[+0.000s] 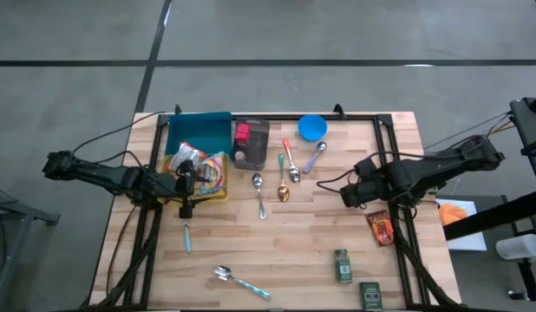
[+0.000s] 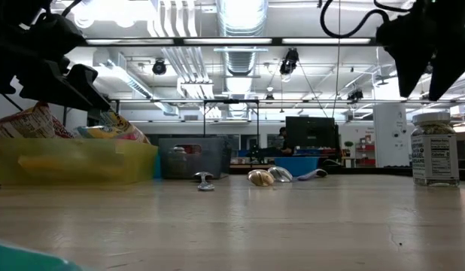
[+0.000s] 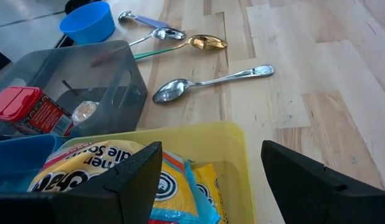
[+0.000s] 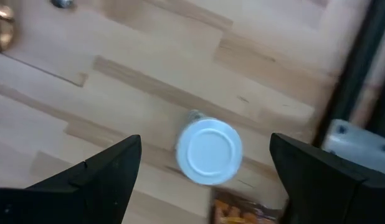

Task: Pick & Place Food Item
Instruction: Put the white seasoning bottle into the black bin

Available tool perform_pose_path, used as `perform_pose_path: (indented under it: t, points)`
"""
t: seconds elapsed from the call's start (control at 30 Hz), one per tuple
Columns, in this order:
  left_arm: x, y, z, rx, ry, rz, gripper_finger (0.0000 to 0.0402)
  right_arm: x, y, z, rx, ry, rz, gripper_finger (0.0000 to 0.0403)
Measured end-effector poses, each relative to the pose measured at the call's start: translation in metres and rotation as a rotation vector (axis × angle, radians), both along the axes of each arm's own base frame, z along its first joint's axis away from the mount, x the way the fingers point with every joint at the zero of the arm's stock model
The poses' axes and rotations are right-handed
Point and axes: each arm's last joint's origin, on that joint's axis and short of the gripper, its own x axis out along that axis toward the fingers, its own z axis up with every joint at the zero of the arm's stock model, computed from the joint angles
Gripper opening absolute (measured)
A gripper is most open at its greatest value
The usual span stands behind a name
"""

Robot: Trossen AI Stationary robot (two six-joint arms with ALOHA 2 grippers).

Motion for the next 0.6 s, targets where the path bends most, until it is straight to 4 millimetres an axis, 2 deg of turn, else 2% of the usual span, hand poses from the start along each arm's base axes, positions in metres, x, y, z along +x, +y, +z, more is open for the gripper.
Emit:
perform_pose_path:
  t: [0.23,0.43,0.6]
  points:
    - [0.0,0.0,0.0,0.0,0.0,0.001,0.0271,-0.01,-0.002,-0.017,0.03,-0.018,-0.097,0.0351]
    - [0.0,0.0,0.0,0.0,0.0,0.0,0.0271,-0.008,-0.001,-0.034,0.061,-0.036,-0.173,0.0351]
    - [0.0,0.0,0.0,0.001,0.001,0.0,0.0271,-0.006,-0.001,-0.041,0.065,-0.041,-0.246,0.0351]
